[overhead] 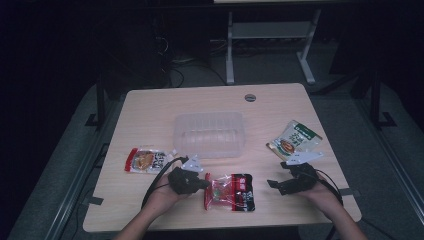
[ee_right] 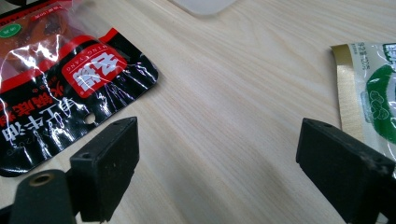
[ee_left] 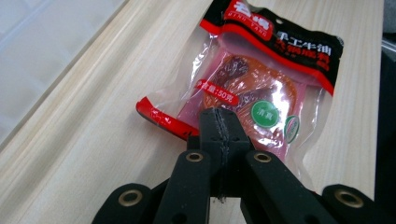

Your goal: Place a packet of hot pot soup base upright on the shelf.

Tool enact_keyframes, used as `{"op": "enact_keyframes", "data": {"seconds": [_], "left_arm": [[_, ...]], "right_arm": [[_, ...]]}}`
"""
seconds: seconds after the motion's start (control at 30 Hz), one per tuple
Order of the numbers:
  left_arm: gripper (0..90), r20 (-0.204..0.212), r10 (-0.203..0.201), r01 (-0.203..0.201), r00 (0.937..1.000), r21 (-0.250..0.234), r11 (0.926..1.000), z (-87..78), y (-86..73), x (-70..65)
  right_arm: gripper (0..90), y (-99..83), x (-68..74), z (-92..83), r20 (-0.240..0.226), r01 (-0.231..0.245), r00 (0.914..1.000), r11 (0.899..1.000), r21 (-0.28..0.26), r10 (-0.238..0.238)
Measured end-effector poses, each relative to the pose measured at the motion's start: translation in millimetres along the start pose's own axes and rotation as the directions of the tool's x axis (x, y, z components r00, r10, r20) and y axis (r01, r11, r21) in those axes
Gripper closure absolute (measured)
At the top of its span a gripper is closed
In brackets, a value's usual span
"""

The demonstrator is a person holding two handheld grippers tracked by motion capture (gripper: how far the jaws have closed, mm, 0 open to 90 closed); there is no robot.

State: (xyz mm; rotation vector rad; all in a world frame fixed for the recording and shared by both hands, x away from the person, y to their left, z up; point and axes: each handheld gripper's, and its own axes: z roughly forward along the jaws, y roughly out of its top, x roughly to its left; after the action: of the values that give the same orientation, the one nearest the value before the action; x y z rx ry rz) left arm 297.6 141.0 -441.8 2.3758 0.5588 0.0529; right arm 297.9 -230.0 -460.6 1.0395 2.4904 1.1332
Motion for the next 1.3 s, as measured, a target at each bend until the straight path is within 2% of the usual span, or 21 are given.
{"op": "enact_keyframes", "data": {"seconds": [0.03, 0.23, 0.27, 0.33, 0.47, 0.63, 0.97, 1.17, 1.3], "left_arm": [[89.7, -0.002, 0.009, -0.009, 1.0000, 0.009, 0.9999, 0.3, -0.4, 0.6], [89.7, 0.007, -0.001, 0.001, 1.0000, 0.025, 0.9997, 1.9, -4.2, 1.9], [89.7, 0.008, -0.020, 0.020, 0.9998, 0.018, 0.9996, 2.6, -5.0, 1.2], [89.7, 0.007, -0.009, 0.008, 0.9999, 0.033, 0.9994, 2.0, -5.6, 2.7], [89.7, 0.003, -0.029, 0.029, 0.9996, 0.029, 0.9992, 5.6, -7.1, 2.7], [89.7, -0.007, -0.007, 0.008, 0.9999, 0.064, 0.9979, 8.1, -7.5, 1.8], [89.7, -0.003, -0.019, 0.019, 0.9998, 0.066, 0.9976, 9.7, -8.6, 1.7], [89.7, -0.004, -0.023, 0.024, 0.9997, 0.067, 0.9975, 9.6, -8.6, 1.6], [89.7, -0.002, -0.026, 0.026, 0.9997, 0.067, 0.9974, 9.5, -8.6, 1.8]], "right_arm": [[13.2, -0.1, -0.1, 0.0, 0.000, 0.000, 1.0000, 1.000, -0.001, 0.000], [13.1, 0.0, 0.0, -0.6, -0.001, -0.004, 1.0000, 1.000, -0.002, 0.004], [13.2, 0.0, 0.0, -0.7, -0.002, -0.003, 1.0000, 1.000, -0.002, 0.003], [13.2, 0.0, -0.1, -0.6, -0.002, -0.004, 1.0000, 1.000, -0.001, 0.004], [13.1, 0.1, 0.1, -0.6, -0.003, -0.002, 1.0000, 1.000, -0.003, 0.002], [13.0, 0.4, 0.0, -1.7, -0.004, -0.011, 0.9999, 1.000, -0.009, 0.011], [12.9, 5.3, 11.1, -6.9, -0.072, -0.014, 0.9973, 1.000, -0.007, 0.014], [13.2, 8.7, 23.0, -6.4, -0.145, -0.026, 0.9891, 1.000, -0.002, 0.025], [13.2, 10.6, 30.2, -4.1, -0.172, -0.014, 0.9849, 1.000, 0.000, 0.014]]}}
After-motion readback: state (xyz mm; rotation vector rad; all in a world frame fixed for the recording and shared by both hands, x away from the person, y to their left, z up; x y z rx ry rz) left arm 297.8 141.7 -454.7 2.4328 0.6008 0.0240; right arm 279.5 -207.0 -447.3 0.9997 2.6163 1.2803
